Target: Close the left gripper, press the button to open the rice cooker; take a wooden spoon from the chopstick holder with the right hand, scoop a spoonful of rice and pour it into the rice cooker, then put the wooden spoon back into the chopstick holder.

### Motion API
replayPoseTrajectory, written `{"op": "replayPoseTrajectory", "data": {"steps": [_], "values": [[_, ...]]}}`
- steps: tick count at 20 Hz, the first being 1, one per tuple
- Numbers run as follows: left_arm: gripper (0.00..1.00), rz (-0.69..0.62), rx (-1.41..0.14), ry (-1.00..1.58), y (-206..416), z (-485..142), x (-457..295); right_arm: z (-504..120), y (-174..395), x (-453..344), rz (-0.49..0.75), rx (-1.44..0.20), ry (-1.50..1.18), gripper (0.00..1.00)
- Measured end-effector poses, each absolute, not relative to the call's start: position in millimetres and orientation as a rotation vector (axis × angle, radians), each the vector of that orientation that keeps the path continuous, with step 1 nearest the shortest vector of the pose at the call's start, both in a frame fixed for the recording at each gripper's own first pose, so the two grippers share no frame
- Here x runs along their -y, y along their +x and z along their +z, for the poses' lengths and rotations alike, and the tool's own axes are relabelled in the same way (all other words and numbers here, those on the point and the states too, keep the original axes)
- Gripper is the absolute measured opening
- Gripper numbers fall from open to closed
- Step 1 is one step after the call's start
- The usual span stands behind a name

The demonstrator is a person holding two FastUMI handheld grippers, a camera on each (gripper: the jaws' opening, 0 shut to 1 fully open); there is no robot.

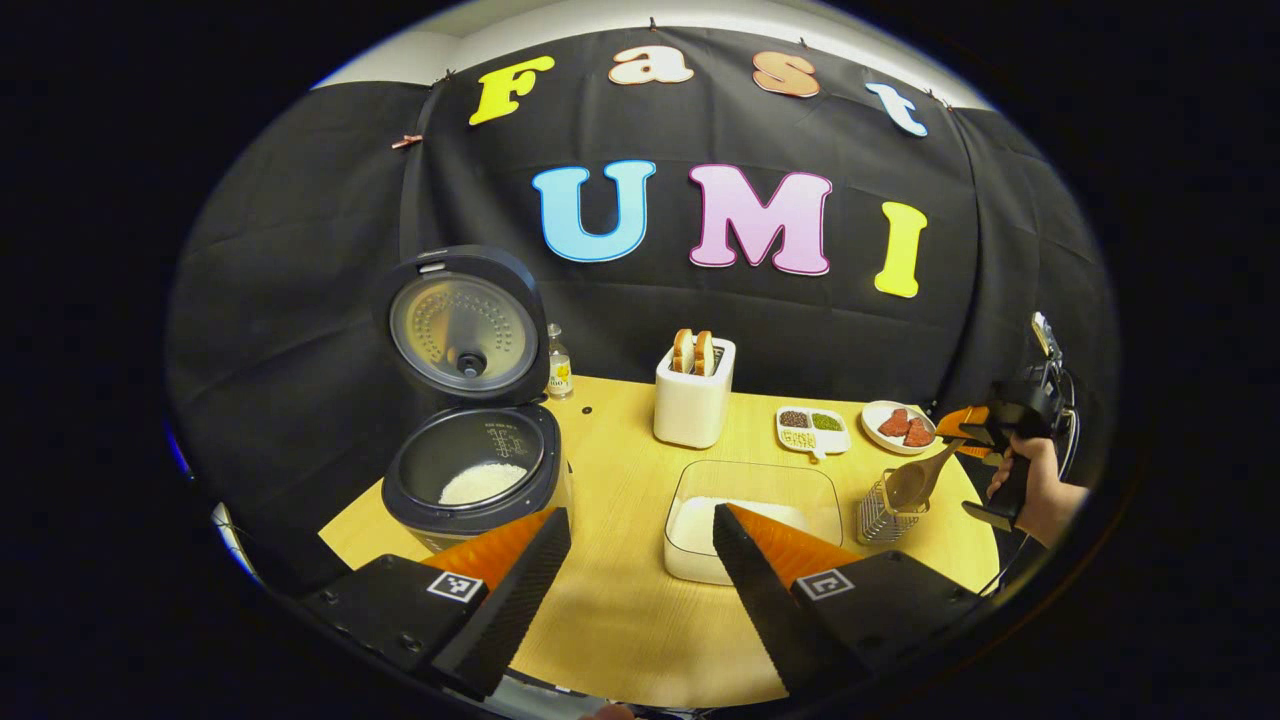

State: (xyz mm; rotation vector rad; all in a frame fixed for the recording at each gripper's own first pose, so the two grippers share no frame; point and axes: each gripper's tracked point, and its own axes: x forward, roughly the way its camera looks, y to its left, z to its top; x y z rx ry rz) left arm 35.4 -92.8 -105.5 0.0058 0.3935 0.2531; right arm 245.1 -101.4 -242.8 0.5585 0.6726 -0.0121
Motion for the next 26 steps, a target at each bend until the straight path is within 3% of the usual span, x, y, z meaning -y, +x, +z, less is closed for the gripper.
{"op": "replayPoseTrajectory", "data": {"steps": [6, 15, 21, 26], "values": [[0.98, 0.214, -0.353, -0.002, 26, -101, 63, -194, 226, 77, 0.036, -0.605, 0.520, 0.21], [0.98, 0.206, -0.338, 0.019, 2, -117, -10, -145, 191, -25, 0.187, -0.568, 0.430, 0.21], [0.98, 0.238, -0.382, -0.076, -14, -155, -53, -160, 178, -91, 0.284, -0.573, 0.337, 0.21], [0.95, 0.294, -0.427, -0.092, -26, -174, -87, -215, 169, -119, 0.316, -0.604, 0.217, 0.20]]}}
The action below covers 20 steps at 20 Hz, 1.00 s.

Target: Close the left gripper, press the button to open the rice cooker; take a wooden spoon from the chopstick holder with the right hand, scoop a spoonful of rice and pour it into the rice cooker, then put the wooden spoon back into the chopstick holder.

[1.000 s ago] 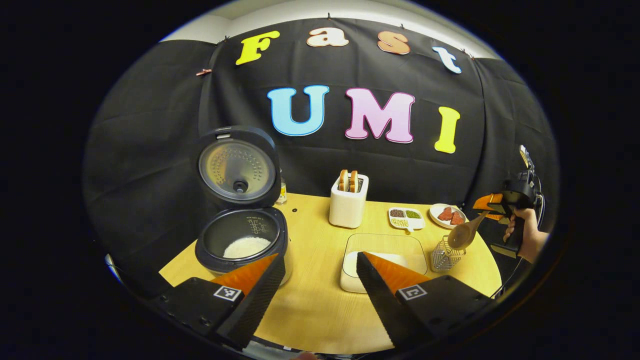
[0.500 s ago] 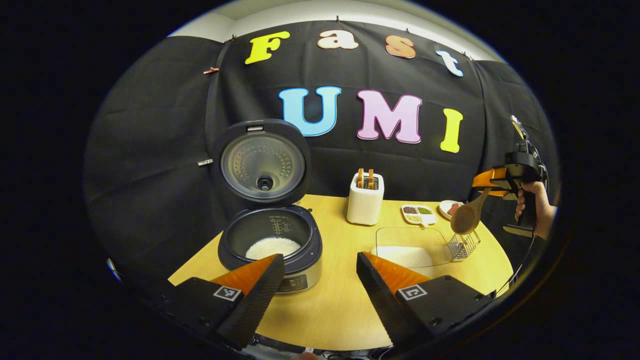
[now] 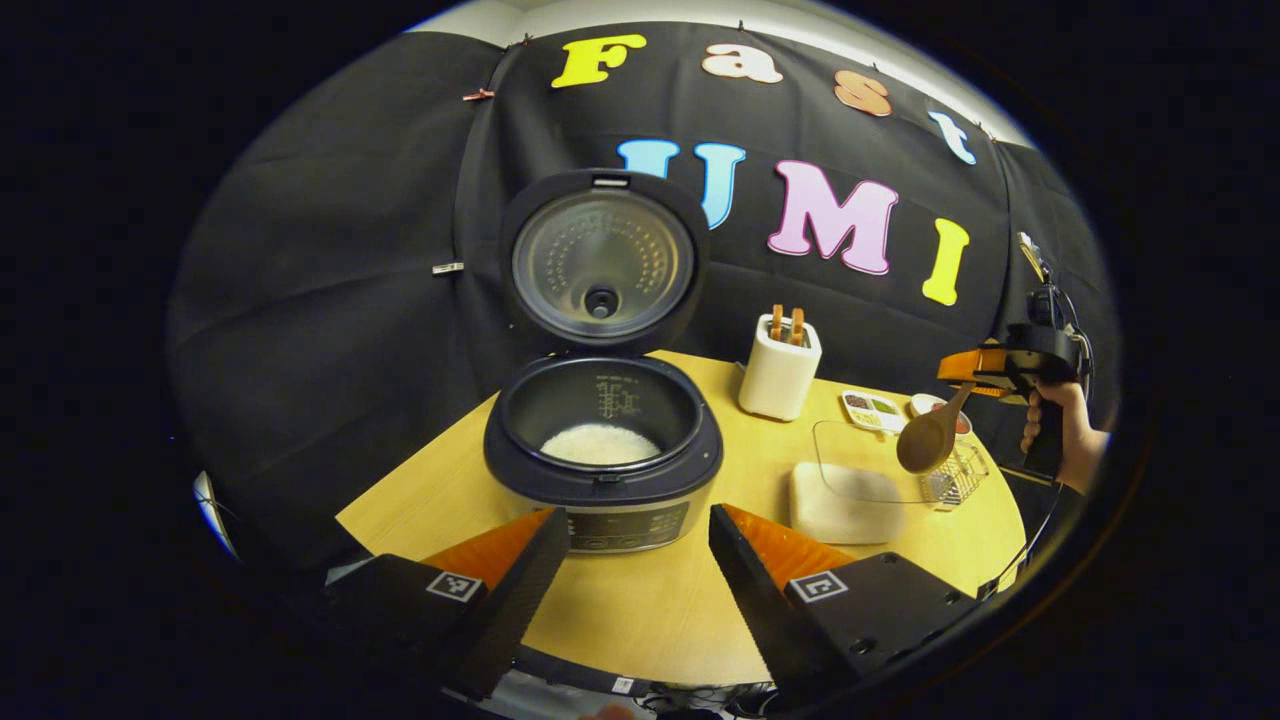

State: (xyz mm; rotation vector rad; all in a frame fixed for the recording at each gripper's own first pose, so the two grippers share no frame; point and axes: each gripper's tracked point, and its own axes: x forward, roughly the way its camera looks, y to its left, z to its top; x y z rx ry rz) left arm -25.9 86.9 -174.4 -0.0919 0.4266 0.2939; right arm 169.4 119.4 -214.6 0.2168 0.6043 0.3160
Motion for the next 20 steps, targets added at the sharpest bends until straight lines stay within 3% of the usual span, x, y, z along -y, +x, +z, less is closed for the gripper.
{"op": "replayPoseTrajectory", "data": {"steps": [6, 7, 8, 10, 11, 12, 15, 16, 20], "values": [[0.95, 0.278, -0.437, -0.106, -15, -178, -98, -274, 151, -132, 0.302, -0.654, 0.171, 0.21], [0.96, 0.277, -0.440, -0.097, -14, -180, -102, -283, 146, -135, 0.298, -0.674, 0.177, 0.16], [0.96, 0.273, -0.434, -0.090, -11, -178, -105, -285, 143, -139, 0.288, -0.672, 0.192, 0.21], [0.96, 0.260, -0.429, -0.082, -9, -176, -107, -284, 143, -145, 0.267, -0.657, 0.202, 0.21], [0.96, 0.257, -0.429, -0.078, -9, -178, -109, -285, 138, -152, 0.265, -0.669, 0.222, 0.16], [0.96, 0.255, -0.427, -0.078, -10, -178, -110, -288, 132, -162, 0.267, -0.692, 0.258, 0.21], [0.96, 0.245, -0.434, -0.101, -14, -183, -110, -288, 120, -186, 0.272, -0.743, 0.336, 0.17], [0.96, 0.246, -0.438, -0.106, -15, -184, -111, -287, 120, -191, 0.274, -0.747, 0.341, 0.21], [0.96, 0.248, -0.436, -0.121, -21, -187, -116, -288, 114, -211, 0.275, -0.800, 0.412, 0.21]]}}
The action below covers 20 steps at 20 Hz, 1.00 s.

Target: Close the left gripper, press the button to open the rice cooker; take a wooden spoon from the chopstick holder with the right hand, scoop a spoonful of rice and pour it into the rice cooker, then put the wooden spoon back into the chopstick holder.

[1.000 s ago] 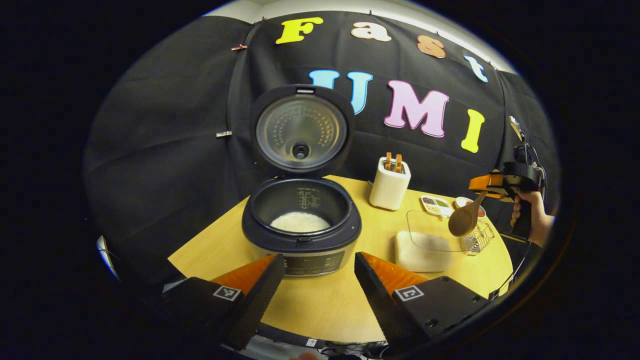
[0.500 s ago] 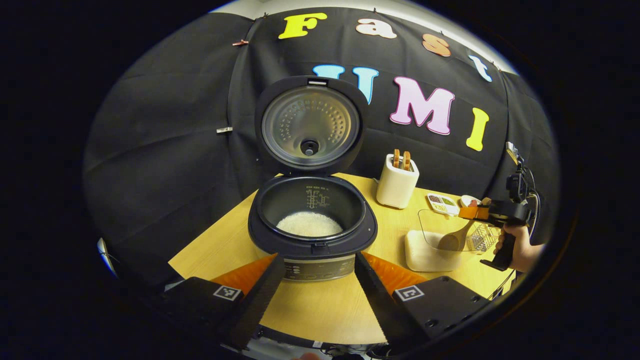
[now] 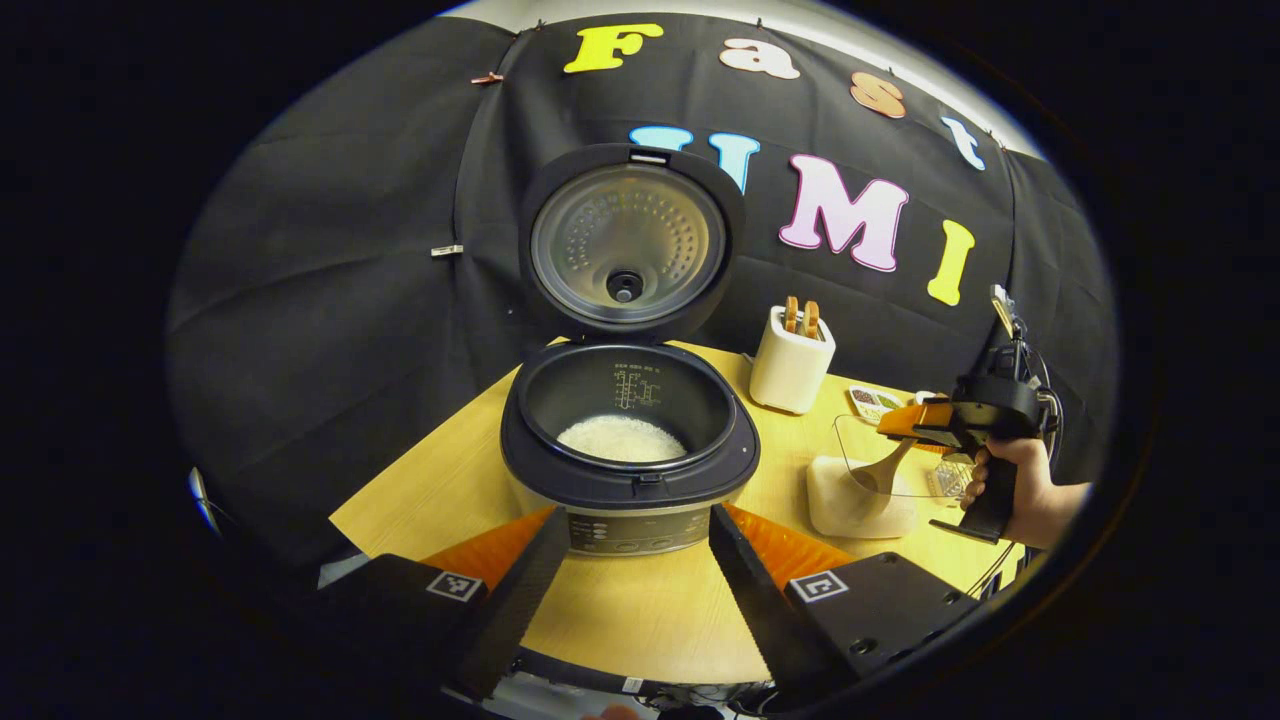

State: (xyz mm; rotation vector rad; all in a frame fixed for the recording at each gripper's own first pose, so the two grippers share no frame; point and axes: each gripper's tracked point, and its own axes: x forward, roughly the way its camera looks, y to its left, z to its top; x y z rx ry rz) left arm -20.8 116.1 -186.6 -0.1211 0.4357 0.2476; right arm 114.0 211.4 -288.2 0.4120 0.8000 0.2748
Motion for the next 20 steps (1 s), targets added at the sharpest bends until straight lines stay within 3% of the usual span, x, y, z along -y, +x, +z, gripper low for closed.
{"op": "replayPoseTrajectory", "data": {"steps": [7, 14, 20], "values": [[0.96, 0.256, -0.436, -0.134, -21, -189, -128, -286, 121, -203, 0.222, -0.861, 0.596, 0.21], [0.96, 0.257, -0.416, -0.106, -8, -174, -131, -289, 120, -150, 0.062, -0.900, 0.803, 0.21], [0.96, 0.229, -0.392, -0.090, 6, -162, -117, -270, 133, -123, 0.011, -0.874, 0.895, 0.21]]}}
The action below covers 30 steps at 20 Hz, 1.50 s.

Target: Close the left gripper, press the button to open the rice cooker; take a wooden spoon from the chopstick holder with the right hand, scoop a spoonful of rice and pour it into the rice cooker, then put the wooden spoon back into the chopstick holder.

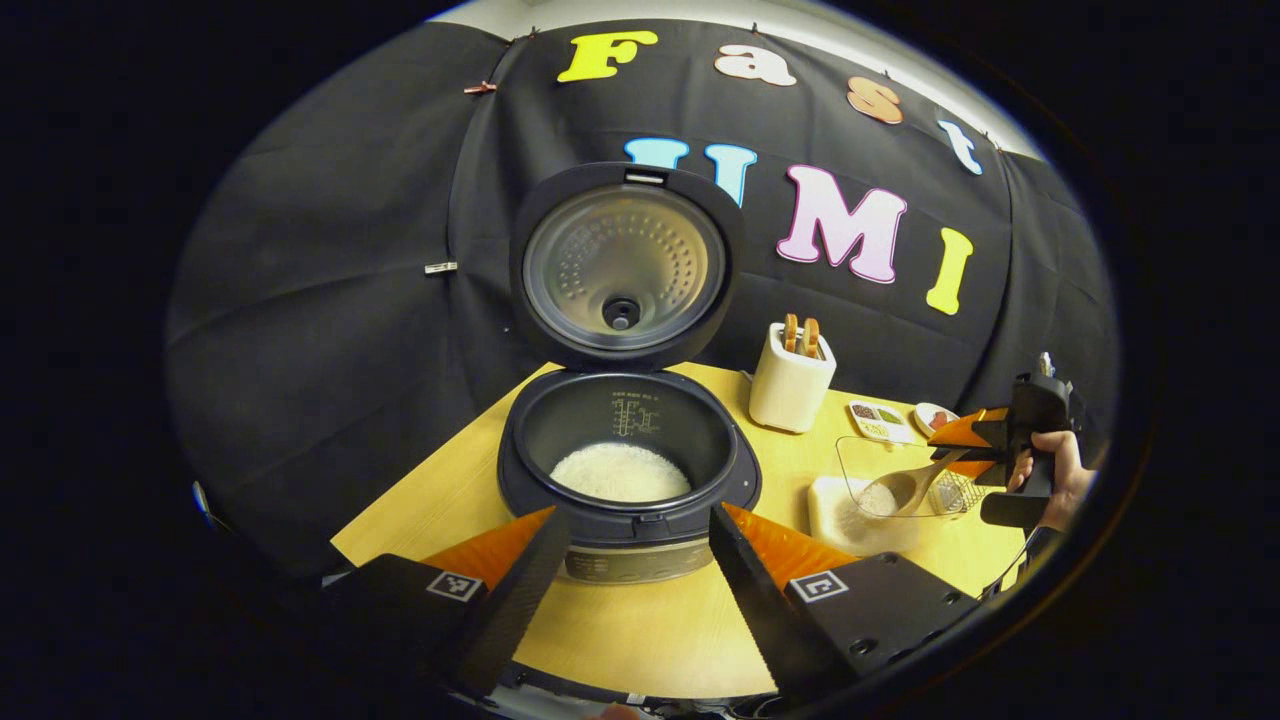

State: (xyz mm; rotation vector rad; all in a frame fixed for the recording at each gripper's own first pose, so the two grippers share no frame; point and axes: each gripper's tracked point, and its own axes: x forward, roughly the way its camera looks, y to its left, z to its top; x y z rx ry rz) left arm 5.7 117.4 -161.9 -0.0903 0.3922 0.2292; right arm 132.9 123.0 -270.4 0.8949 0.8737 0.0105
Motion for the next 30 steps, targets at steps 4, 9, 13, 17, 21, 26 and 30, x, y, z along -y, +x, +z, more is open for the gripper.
{"op": "replayPoseTrajectory", "data": {"steps": [4, 9, 13, 17, 21, 26, 30], "values": [[0.96, 0.218, -0.363, -0.078, 7, -149, -110, -250, 137, -117, 0.008, -0.866, 0.974, 0.21], [0.95, 0.226, -0.334, -0.075, -3, -139, -106, -222, 142, -125, 0.032, -0.869, 1.082, 0.21], [0.96, 0.243, -0.313, -0.092, -10, -132, -109, -190, 150, -146, 0.082, -0.854, 1.139, 0.21], [0.96, 0.270, -0.278, -0.091, -16, -120, -120, -166, 151, -180, 0.148, -0.867, 1.165, 0.21], [0.96, 0.300, -0.267, -0.105, -23, -114, -134, -148, 147, -226, 0.232, -0.896, 1.169, 0.20], [0.95, 0.346, -0.245, -0.116, -33, -107, -155, -137, 144, -286, 0.320, -0.937, 1.158, 0.21], [0.95, 0.376, -0.242, -0.106, -38, -108, -177, -136, 139, -330, 0.377, -0.959, 1.104, 0.21]]}}
